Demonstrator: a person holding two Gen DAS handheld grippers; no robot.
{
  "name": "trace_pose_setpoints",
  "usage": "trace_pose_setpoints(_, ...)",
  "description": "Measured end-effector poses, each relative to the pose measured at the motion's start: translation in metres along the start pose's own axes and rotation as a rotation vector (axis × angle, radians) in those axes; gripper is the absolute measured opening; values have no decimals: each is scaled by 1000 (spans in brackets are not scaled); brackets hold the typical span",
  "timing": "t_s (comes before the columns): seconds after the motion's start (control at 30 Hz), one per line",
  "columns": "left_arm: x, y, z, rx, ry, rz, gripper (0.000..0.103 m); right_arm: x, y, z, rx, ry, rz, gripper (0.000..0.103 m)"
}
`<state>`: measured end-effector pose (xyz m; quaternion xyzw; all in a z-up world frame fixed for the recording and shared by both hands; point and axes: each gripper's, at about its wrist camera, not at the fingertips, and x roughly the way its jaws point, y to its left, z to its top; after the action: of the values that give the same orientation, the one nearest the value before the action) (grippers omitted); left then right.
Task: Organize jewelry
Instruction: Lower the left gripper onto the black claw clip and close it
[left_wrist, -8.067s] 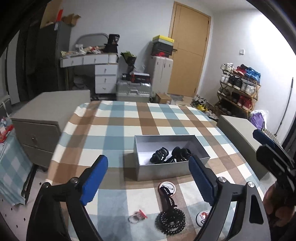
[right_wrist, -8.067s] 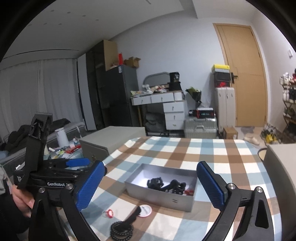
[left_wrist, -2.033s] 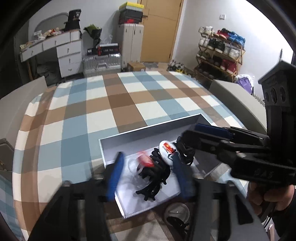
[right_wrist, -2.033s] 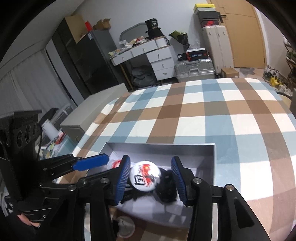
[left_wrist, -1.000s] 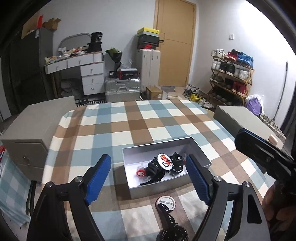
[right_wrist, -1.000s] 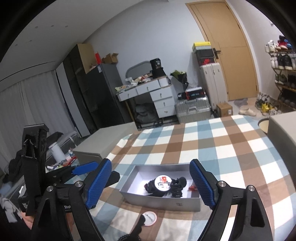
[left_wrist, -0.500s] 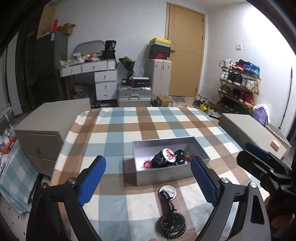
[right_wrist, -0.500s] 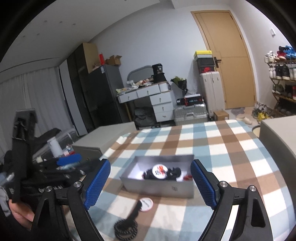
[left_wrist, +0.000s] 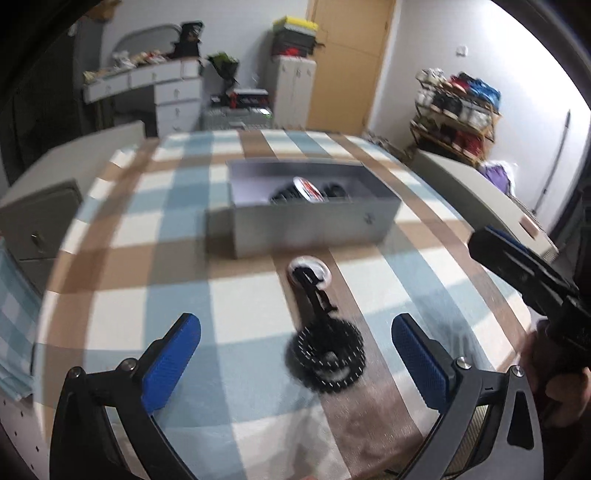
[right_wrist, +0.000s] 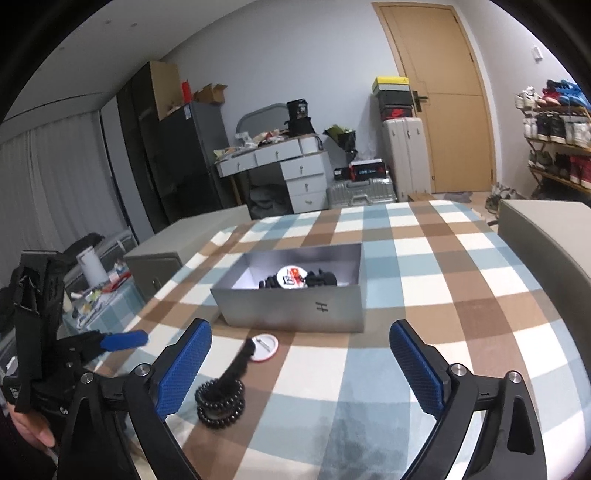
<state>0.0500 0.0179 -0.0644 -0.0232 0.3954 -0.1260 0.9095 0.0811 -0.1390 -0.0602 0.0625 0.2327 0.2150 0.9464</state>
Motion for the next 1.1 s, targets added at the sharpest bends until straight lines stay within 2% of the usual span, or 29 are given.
trace_pose_setpoints(0.1,2,-3,-3,10,8,9,101,8,-3,-2,3,26,9,102)
trace_pose_setpoints(0.27,18,0,4,-16,71,-85,101,20,-13,-3,18,61,26,102)
trace_pose_setpoints(0.43,32,-2,13,-27,99,-126,101,32,-22,0,23,88,49,102)
trace_pose_setpoints(0.53,41,-4,16,-22,126,-119,99,40,-23,3,10,105,74,102)
trace_pose_setpoints(0.57,43,-4,16,-24,139,-116,95,43,-24,5,6,108,86,102)
trace_pose_setpoints(0.63,48,-3,15,-28,176,-110,79,50,-26,9,1,113,117,102)
trace_pose_setpoints(0.67,51,-3,13,-38,198,-105,74,55,-28,12,-3,118,137,102)
trace_pose_setpoints(0.77,46,-4,13,-32,206,-123,55,68,-34,19,16,143,181,102)
trace_pose_setpoints(0.8,45,-4,13,-36,201,-116,43,73,-35,21,30,157,203,102)
trace_pose_setpoints(0.83,44,-3,13,-42,204,-119,35,76,-36,22,35,169,215,102)
trace_pose_setpoints(0.87,46,-2,12,-52,215,-135,34,81,-35,22,29,187,222,102)
trace_pose_setpoints(0.93,46,-1,13,-62,214,-140,22,84,-30,23,1,214,207,102)
trace_pose_setpoints(0.97,47,0,12,-67,219,-147,19,84,-25,22,-19,232,194,102)
trace_pose_setpoints(1.1,46,3,14,-50,195,-146,13,70,-15,18,-51,198,164,102)
